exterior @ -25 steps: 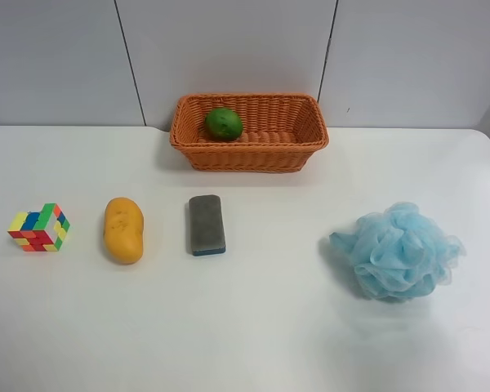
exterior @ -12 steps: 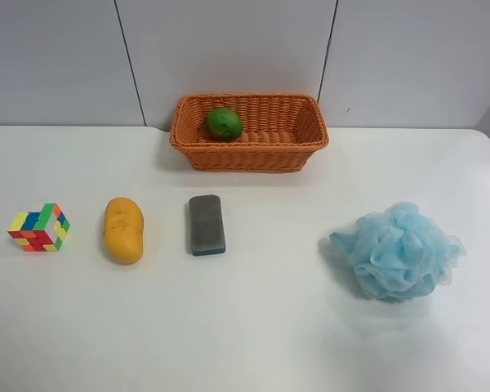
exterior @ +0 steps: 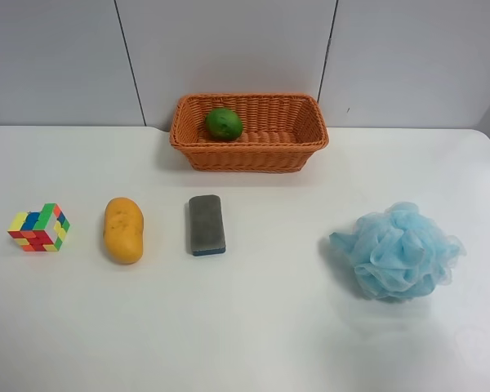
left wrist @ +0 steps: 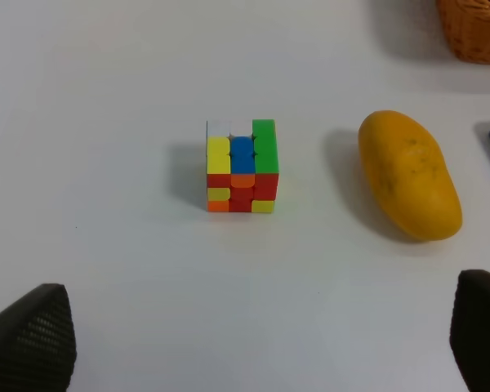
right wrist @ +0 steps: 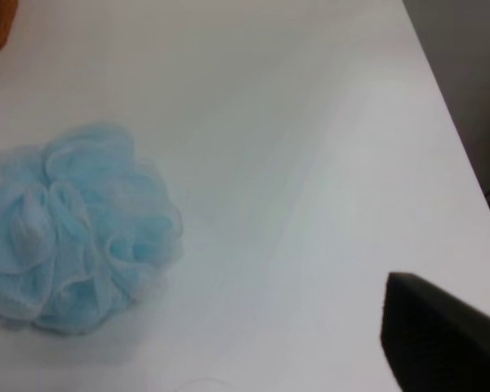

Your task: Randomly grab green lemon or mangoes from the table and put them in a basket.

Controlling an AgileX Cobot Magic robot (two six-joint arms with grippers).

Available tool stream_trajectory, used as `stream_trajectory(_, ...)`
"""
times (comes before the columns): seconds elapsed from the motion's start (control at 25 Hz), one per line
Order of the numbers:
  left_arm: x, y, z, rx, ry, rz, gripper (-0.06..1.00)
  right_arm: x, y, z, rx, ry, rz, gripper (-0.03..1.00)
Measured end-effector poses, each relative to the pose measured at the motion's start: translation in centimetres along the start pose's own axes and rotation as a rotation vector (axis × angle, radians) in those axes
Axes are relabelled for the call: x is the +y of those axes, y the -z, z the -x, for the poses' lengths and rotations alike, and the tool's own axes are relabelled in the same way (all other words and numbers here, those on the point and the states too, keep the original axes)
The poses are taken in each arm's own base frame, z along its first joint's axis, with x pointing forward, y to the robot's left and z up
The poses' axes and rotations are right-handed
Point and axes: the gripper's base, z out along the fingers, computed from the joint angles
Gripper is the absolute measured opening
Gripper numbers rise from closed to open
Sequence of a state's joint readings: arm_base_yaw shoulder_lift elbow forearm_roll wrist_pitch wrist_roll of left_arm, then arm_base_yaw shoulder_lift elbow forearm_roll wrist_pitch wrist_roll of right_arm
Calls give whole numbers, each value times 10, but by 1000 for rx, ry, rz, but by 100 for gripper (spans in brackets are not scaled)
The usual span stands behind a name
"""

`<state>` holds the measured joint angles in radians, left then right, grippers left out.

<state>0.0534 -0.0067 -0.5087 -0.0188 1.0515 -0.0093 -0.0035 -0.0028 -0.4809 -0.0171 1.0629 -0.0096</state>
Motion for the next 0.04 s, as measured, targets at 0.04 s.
stream_trajectory(0.04, 0, 0, 0, 0, 0, 0, 90, 0, 0, 0, 0, 0, 0, 98)
